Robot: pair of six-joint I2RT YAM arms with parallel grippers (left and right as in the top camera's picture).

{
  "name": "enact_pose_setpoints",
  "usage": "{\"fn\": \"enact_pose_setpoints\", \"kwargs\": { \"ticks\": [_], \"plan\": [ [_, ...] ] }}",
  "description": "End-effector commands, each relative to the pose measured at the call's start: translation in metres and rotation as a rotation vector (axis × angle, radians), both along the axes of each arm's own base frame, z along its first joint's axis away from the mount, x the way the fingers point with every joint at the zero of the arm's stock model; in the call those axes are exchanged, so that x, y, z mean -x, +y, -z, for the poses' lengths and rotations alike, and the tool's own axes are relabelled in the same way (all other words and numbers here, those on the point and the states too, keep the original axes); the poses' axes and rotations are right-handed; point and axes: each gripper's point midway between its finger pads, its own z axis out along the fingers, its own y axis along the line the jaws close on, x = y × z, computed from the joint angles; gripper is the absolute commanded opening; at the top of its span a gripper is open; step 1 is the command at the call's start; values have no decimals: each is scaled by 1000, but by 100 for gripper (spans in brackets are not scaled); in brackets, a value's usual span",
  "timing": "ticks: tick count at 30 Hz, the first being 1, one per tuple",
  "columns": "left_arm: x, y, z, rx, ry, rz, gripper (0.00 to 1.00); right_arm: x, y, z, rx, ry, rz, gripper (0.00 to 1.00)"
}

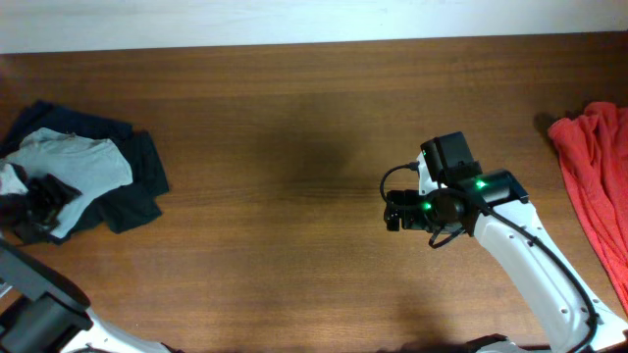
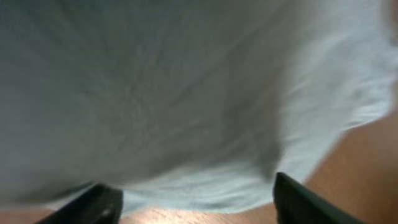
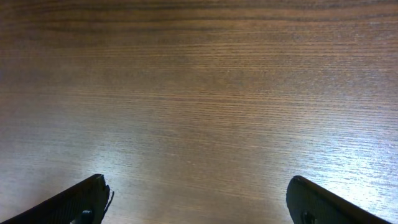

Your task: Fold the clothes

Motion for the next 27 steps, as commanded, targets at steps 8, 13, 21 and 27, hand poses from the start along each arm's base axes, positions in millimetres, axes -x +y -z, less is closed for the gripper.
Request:
{"fn": "enact_pose_setpoints", "kwargs": {
  "ticks": [8,13,21,27],
  "plan": [
    [-1,-72,24,209,-42,38,66,-2,1,-7,-13,-19,3,96],
    [-16,-71,-61,105,-236,72,72,-2,1,-8,-14,-19,3,96],
    [-20,-85,-178,-164,-526,240,93,-8,2,-9,-22,-45,3,99],
    [-23,-191,-203,-207,-653,720,92,-37,-10,-29,-56,-145,67,99]
  ]
}}
